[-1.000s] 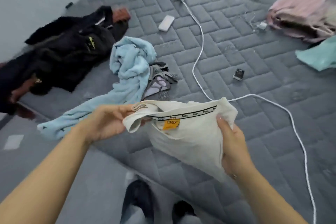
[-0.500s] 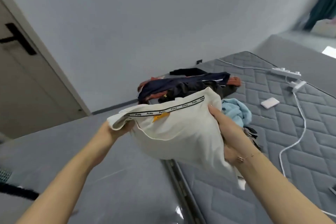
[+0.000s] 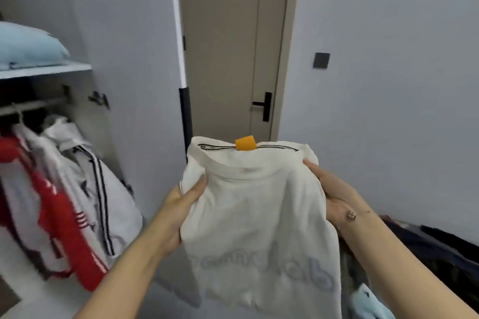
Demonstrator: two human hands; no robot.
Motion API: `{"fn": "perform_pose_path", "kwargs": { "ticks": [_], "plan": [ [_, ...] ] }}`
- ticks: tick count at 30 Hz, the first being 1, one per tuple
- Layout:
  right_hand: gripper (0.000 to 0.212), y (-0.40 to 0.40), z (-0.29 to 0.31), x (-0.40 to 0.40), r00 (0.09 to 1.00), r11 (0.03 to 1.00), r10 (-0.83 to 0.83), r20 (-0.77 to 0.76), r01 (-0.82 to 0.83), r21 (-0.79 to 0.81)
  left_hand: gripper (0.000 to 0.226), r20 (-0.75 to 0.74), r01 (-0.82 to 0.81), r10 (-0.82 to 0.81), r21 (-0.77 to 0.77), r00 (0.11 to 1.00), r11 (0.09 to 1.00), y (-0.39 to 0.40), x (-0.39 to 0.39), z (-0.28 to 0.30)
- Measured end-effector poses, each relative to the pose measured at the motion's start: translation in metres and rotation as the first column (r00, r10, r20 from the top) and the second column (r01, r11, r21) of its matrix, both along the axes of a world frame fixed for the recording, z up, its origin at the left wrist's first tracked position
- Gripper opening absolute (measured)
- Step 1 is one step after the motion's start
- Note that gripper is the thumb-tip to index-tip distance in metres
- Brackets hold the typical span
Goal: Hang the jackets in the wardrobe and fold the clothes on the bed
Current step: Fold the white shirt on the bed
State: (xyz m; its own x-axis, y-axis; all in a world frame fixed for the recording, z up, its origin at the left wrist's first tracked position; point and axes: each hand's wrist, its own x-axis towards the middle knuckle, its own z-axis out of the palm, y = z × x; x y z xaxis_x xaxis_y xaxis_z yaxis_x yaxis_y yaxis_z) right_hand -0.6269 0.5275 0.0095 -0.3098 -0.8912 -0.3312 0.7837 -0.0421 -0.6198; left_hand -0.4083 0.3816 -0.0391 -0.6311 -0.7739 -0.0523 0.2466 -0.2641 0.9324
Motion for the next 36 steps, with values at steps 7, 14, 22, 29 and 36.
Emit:
{"fn": "perform_pose_path", "kwargs": {
  "ticks": [7, 14, 22, 29, 36],
  "plan": [
    [0.040, -0.141, 0.026, 0.047, 0.849, 0.895, 0.237, -0.473, -0.380, -0.234, 0.025, -0.074, -0.470, 0.464, -0.140, 0.883, 0.871, -0.037, 0.085, 0.057],
    [0.027, -0.269, 0.079, 0.141, 0.707, 0.714, 0.224, -0.671, -0.588, -0.381, 0.037, -0.079, -0.705, 0.735, -0.369, 0.673, 0.606, -0.061, 0.194, 0.113],
    [0.014, -0.394, 0.142, 0.283, 0.560, 0.532, 0.092, -0.823, -0.727, -0.435, 0.016, -0.159, -0.773, 0.853, -0.529, 0.496, 0.351, -0.124, 0.316, 0.177],
    [0.015, -0.500, 0.212, 0.383, 0.539, 0.476, -0.031, -0.842, -0.733, -0.486, 0.015, -0.234, -0.789, 0.881, -0.576, 0.411, 0.215, -0.218, 0.408, 0.243],
    [0.030, -0.635, 0.302, 0.468, 0.496, 0.497, 0.070, -0.865, -0.770, -0.401, 0.022, -0.193, -0.793, 0.888, -0.555, 0.417, 0.252, -0.345, 0.502, 0.342]
  ]
}}
